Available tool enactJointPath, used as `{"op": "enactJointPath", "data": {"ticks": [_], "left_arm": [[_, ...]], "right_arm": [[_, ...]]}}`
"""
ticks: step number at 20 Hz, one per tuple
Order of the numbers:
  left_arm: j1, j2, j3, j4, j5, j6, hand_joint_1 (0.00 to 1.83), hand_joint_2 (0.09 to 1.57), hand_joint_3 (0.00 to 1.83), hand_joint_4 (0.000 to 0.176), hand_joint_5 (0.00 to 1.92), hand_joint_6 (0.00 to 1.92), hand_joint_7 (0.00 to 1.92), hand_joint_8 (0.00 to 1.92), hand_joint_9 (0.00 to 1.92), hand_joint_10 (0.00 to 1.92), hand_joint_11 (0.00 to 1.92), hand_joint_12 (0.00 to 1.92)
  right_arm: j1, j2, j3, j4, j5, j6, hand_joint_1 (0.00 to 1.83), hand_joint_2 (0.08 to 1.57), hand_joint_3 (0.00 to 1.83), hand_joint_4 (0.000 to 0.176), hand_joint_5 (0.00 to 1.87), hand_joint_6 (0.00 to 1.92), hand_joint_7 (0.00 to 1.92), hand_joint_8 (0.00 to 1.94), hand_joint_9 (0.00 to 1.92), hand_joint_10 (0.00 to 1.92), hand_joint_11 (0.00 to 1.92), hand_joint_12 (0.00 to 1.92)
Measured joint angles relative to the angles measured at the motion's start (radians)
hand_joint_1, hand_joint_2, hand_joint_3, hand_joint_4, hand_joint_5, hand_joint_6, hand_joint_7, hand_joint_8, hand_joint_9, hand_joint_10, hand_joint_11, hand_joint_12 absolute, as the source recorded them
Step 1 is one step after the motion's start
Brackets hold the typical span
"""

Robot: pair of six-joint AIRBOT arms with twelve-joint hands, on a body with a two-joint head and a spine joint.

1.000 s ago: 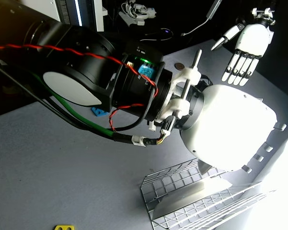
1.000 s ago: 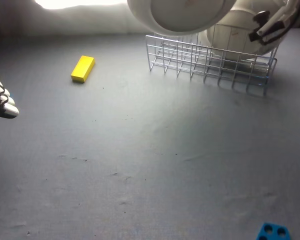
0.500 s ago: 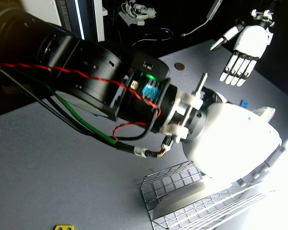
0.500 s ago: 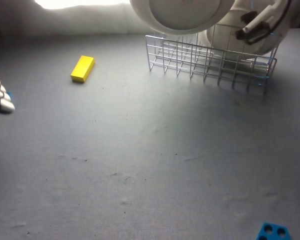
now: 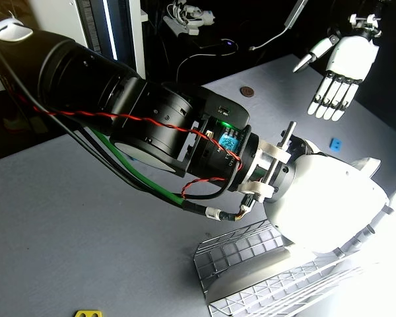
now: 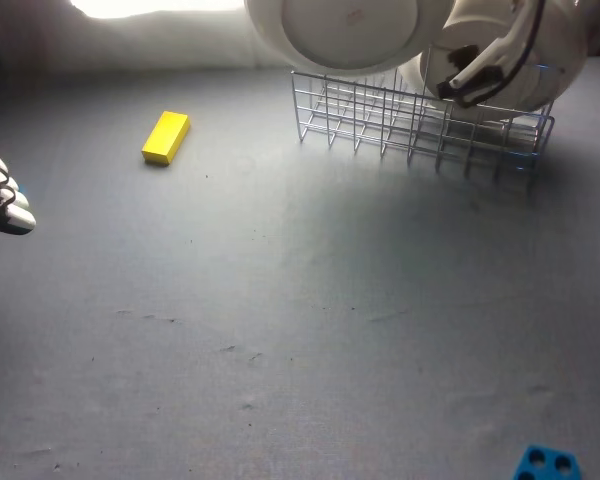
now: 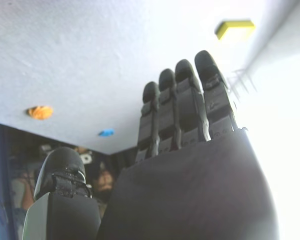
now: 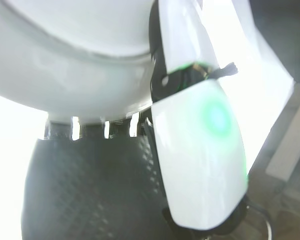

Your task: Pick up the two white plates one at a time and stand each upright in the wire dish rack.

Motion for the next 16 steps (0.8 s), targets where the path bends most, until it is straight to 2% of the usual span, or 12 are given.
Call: {"op": "enactJointPath", "data": {"ticks": [3,7,11,13,15,16], "left_arm": [[0.000,0.000,0.000,0.001,0.000,0.000,0.00,1.11,0.00,0.000,0.18,0.00,0.22,0.00,0.19,0.00,0.00,0.42],[0.000,0.000,-0.004,0.002,0.002,0.001,0.00,1.11,0.00,0.000,0.21,0.00,0.24,0.00,0.22,0.00,0.00,0.52],[0.000,0.000,-0.007,0.001,-0.001,0.001,0.00,1.11,0.00,0.000,0.19,0.00,0.22,0.00,0.19,0.00,0.00,0.44],[0.000,0.000,-0.007,0.002,0.000,0.001,0.00,1.11,0.00,0.000,0.21,0.00,0.24,0.01,0.21,0.01,0.00,0.51],[0.000,0.000,-0.007,0.002,0.000,0.001,0.00,1.11,0.00,0.000,0.21,0.00,0.24,0.00,0.21,0.01,0.00,0.52],[0.000,0.000,-0.008,0.002,0.000,0.001,0.00,1.11,0.00,0.000,0.19,0.00,0.22,0.00,0.19,0.00,0.00,0.46]], "right_arm": [[-0.016,-0.011,0.003,-0.002,0.019,-0.005,1.38,1.11,0.00,0.000,0.92,1.07,1.03,0.85,0.93,1.14,0.77,1.12],[-0.036,-0.019,0.016,0.000,0.054,-0.010,1.38,1.10,0.00,0.000,0.94,1.05,1.03,0.83,0.94,1.12,0.79,1.11],[-0.051,-0.023,0.020,0.001,0.072,-0.011,1.37,1.11,0.00,0.000,0.92,1.08,1.02,0.85,0.91,1.16,0.77,1.12],[-0.062,-0.026,0.022,0.005,0.085,-0.019,1.37,1.11,0.00,0.000,0.92,1.08,1.01,0.88,0.90,1.15,0.77,1.11],[-0.068,-0.026,0.024,0.005,0.094,-0.026,1.37,1.11,0.00,0.000,0.94,1.06,1.03,0.85,0.91,1.14,0.79,1.11],[-0.072,-0.027,0.024,0.007,0.098,-0.026,1.37,1.11,0.00,0.000,0.92,1.07,1.01,0.90,0.90,1.16,0.78,1.11]]}}
